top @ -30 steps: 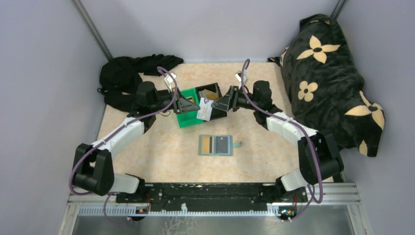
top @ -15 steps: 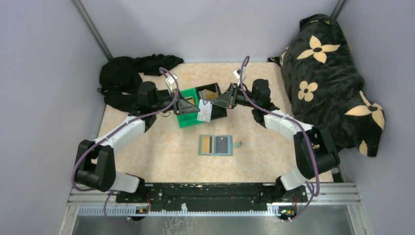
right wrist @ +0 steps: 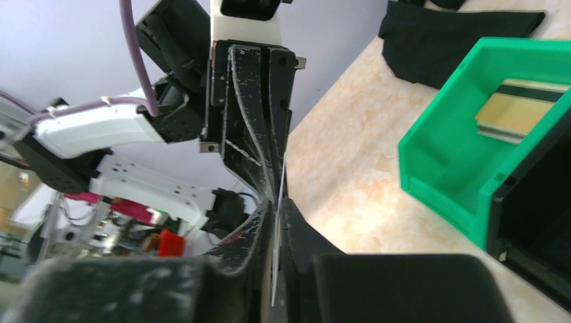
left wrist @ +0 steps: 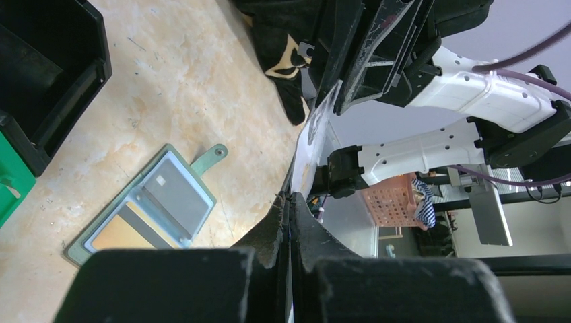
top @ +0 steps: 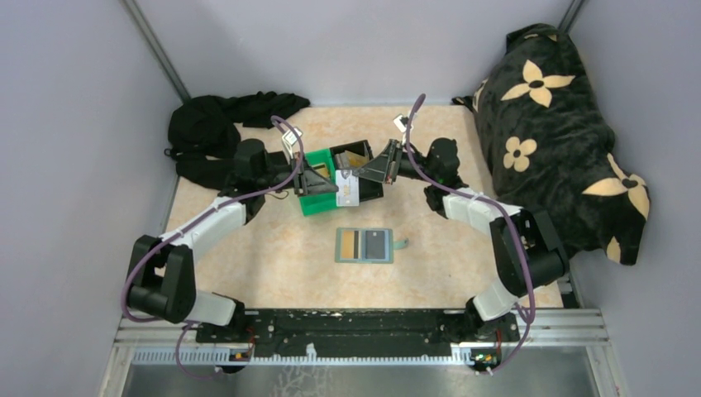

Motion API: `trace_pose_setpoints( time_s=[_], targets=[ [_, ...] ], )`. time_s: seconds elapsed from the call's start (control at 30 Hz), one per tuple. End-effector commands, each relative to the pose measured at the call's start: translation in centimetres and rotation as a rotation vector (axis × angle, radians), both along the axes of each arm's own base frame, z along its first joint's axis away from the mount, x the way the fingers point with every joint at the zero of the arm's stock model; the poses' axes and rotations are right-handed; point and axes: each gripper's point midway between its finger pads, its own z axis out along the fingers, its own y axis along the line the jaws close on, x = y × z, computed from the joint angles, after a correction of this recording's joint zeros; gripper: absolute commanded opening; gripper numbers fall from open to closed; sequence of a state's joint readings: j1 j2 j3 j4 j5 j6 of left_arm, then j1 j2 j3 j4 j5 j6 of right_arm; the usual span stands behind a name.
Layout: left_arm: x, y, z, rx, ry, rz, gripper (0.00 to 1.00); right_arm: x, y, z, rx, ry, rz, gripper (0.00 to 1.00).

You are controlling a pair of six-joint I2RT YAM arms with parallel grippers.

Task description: Take the credit cards out of the card holder

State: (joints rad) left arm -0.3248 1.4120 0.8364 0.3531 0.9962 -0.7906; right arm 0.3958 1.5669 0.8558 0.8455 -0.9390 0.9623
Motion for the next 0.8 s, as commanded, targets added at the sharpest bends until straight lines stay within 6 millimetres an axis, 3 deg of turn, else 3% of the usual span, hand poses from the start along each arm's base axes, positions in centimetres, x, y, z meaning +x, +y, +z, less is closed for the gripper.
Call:
trace_pose_setpoints(
  time_s=[0.0, 0.17, 0.23, 0.33, 0.57, 0.77],
  targets=[
    [-0.2, 0.0, 0.5, -0.005, -0.041, -0.012, 0.0, -1.0, 0.3, 0.8, 0.014, -0.069, 0.046, 0.0],
    [0.3, 0.1, 0.4, 0.004, -0.039, 0.025, 0.01, -0.6, 0.0, 0.6, -0.004, -0.072, 0.01, 0.0],
    [0.9, 0.5, 0.4, 0.02, -0.045, 0.085, 0.25, -0.1, -0.3, 0.7, 0.004, -0.067, -0.025, 0.0],
    [1.8, 1.4, 0.6, 0.034, -0.064, 0.212, 0.38, 1.3, -0.8, 1.2, 0.028, -0.054, -0.11, 0.0],
    [0.7, 2.3, 1.4, -0.139, -0.105, 0.362, 0.37, 2.8, -1.5, 3.6, 0.148, -0.052, -0.225, 0.0],
    [-1.3, 1.0, 3.2, -0.248, -0.204, 0.417, 0.38, 3.1, -1.5, 5.0, 0.202, -0.05, -0.23, 0.0]
  ],
)
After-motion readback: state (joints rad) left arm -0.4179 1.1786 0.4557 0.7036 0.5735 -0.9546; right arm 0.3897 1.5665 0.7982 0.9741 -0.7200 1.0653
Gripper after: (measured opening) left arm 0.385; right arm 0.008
